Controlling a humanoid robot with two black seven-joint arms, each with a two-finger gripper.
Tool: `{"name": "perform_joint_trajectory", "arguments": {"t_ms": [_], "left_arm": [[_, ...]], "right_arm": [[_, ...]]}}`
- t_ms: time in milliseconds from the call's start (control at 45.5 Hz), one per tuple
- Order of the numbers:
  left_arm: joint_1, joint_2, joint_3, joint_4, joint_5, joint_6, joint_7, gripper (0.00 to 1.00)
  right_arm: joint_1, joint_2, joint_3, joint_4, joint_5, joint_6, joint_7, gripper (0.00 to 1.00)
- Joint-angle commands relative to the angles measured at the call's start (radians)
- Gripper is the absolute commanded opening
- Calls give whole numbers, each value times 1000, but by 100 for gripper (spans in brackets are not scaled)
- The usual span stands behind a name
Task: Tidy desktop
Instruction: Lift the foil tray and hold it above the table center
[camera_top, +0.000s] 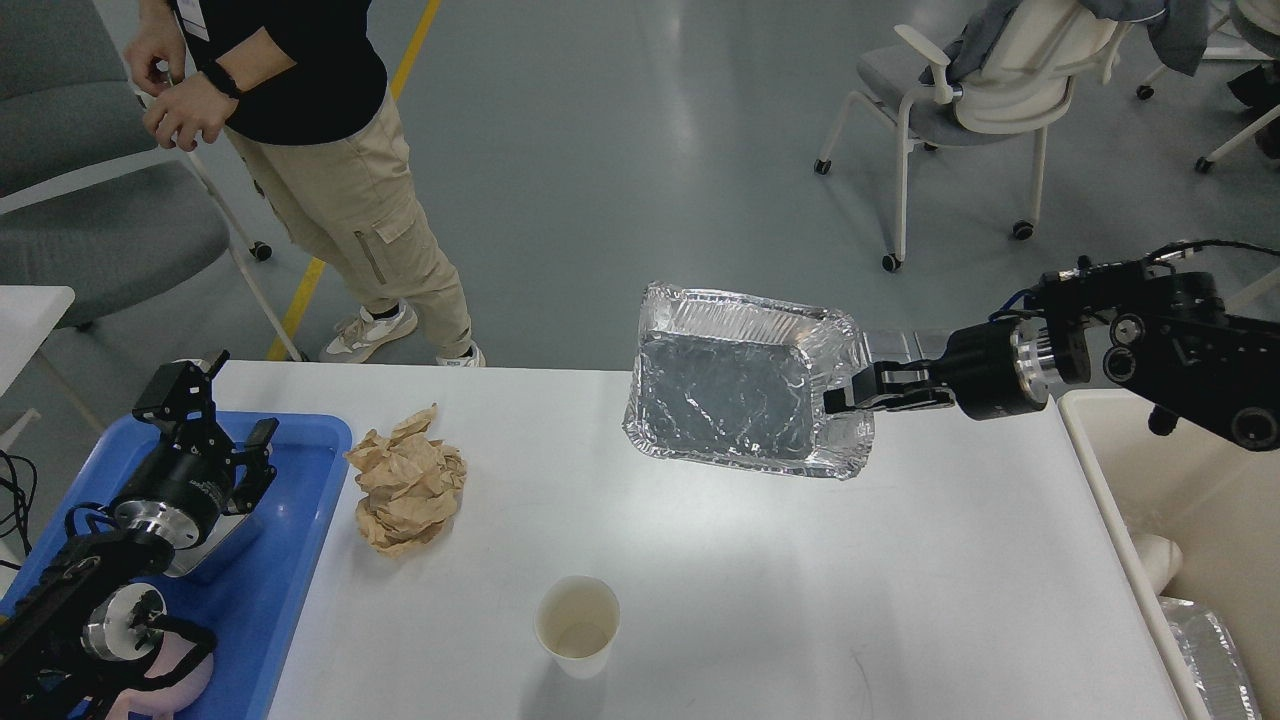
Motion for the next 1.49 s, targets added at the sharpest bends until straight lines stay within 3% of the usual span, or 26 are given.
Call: {"name": "perform_joint_trajectory", "arguments": {"t_ms": [0, 220, 505, 571, 769, 1010, 1186, 1318, 1471], "left_arm": [[0, 2, -7, 0, -10, -6, -2, 97], [3, 7, -3, 0, -26, 5, -2, 97], [4, 5, 12, 0, -24, 22, 12, 97], [3, 4, 19, 0, -24, 20, 32, 97], [-6, 56, 65, -66, -10, 12, 150, 97], [-19, 344, 209, -291, 30, 19, 163, 97], [9, 643, 255, -465, 92, 23, 153, 97], [36, 826, 304, -517, 125, 11, 149, 97], [55, 947, 359, -535, 125, -1, 150, 97]], "right_arm": [[6, 52, -9, -14, 17, 6, -32, 0], [7, 72, -11, -32, 67, 23, -92, 0], [-6, 107, -9, -62, 72, 26, -103, 0], [-8, 110, -9, -66, 73, 26, -103, 0], [-8, 118, -9, -81, 73, 26, -101, 0], [-6, 138, -6, -95, 75, 19, -101, 0], [-5, 140, 3, -101, 75, 16, -101, 0], [-5, 140, 3, -101, 75, 14, -100, 0], [-9, 140, 3, -103, 75, 13, -101, 0]]}}
